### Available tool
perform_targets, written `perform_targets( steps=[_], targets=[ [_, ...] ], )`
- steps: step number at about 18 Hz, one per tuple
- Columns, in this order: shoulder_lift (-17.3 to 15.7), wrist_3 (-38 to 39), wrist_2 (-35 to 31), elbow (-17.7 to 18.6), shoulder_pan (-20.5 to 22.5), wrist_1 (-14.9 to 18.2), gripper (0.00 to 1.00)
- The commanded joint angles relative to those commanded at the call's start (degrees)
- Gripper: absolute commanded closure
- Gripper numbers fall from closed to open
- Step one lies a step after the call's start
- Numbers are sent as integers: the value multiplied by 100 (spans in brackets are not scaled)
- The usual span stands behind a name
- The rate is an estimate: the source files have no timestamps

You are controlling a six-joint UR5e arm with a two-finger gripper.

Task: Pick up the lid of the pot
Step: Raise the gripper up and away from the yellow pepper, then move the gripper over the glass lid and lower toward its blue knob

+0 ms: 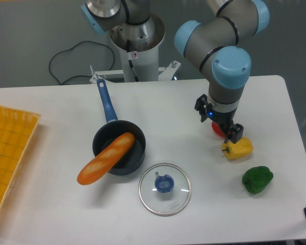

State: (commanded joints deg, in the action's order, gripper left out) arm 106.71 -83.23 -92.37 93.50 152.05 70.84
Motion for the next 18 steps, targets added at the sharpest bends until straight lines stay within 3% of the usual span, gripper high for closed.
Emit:
perform_targets(
  steps=[6,9,13,16,18],
  targets=[
    [-151,149,26,291,70,-44,0],
    [-133,965,105,406,62,-53,0],
    [-89,1536,158,406,-52,-298,0],
    [60,1915,158,231,-193,-299,0],
    [174,2554,176,116,-359,-351,0]
  ],
)
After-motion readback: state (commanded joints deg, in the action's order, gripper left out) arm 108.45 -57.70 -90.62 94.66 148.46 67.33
